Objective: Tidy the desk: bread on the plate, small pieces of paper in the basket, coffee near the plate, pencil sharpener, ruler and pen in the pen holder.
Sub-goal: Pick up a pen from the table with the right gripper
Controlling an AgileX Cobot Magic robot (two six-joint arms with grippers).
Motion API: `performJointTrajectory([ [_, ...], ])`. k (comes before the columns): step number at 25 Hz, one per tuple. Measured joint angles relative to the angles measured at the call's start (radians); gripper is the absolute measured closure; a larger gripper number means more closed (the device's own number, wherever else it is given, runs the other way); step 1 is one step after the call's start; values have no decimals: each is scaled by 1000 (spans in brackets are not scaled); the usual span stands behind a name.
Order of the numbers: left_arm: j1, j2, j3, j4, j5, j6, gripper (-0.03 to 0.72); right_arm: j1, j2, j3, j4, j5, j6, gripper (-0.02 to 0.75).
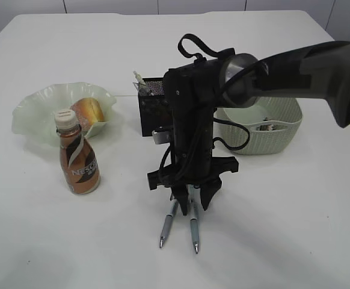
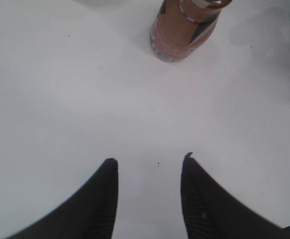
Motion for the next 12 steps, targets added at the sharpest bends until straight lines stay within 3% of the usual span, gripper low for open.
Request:
performJointTrajectory([
  [12, 0, 0, 0, 0, 0, 0, 381, -2, 10, 0, -4, -25, -1, 456],
])
